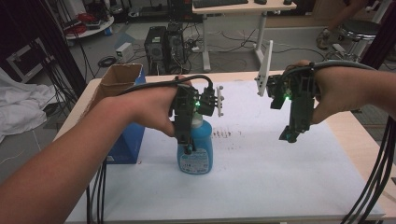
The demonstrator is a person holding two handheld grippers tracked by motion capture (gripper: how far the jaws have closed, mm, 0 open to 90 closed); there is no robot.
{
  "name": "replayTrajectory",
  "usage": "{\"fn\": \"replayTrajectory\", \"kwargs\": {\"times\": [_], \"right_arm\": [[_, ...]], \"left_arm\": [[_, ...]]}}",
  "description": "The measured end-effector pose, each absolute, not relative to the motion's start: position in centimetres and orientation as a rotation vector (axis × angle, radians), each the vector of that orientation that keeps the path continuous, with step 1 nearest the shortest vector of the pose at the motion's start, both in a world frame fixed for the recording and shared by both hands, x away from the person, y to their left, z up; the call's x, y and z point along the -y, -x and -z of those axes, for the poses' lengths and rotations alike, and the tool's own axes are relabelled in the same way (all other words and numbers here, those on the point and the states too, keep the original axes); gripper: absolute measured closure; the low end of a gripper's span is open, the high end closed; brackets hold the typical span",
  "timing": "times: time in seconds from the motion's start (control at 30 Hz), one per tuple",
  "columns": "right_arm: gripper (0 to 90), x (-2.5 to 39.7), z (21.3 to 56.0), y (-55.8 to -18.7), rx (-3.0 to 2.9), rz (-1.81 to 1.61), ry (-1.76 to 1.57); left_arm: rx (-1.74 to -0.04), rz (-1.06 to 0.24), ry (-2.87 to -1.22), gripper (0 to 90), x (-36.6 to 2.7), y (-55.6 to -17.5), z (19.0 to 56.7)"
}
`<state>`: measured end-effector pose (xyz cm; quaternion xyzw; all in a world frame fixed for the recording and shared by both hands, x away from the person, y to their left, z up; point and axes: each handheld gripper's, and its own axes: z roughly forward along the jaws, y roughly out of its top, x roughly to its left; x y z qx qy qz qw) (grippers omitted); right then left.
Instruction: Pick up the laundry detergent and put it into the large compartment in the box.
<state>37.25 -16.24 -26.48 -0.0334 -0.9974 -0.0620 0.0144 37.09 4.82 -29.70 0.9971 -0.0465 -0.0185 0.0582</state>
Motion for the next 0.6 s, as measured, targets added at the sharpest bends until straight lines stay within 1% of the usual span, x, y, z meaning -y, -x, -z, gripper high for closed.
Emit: {"fn": "replayTrajectory", "kwargs": {"times": [0.03,0.07,0.17,0.23,0.43,0.47,0.6], "right_arm": [[1.2,16.22,26.48,-37.24,3.106,0.193,0.111],[1.2,16.20,26.47,-37.24,3.106,0.189,0.113],[1.2,16.18,26.47,-37.28,3.106,0.189,0.109],[1.1,16.17,26.48,-37.29,3.106,0.189,0.108],[1.2,16.15,26.46,-37.27,3.108,0.192,0.105],[1.2,16.14,26.46,-37.27,3.107,0.191,0.105],[1.2,16.12,26.51,-37.28,3.108,0.190,0.108]], "left_arm": [[0.145,0.062,-3.021,13.8,-4.84,-37.10,29.67],[0.142,0.063,-3.016,14.5,-4.86,-37.11,29.67],[0.145,0.051,-3.016,14.8,-4.83,-37.10,29.68],[0.144,0.048,-3.018,16.8,-4.81,-37.09,29.70],[0.142,0.035,-3.020,17.1,-4.73,-37.04,29.72],[0.143,0.037,-3.021,18.9,-4.71,-37.02,29.73],[0.145,0.032,-3.022,20.1,-4.64,-36.96,29.83]]}}
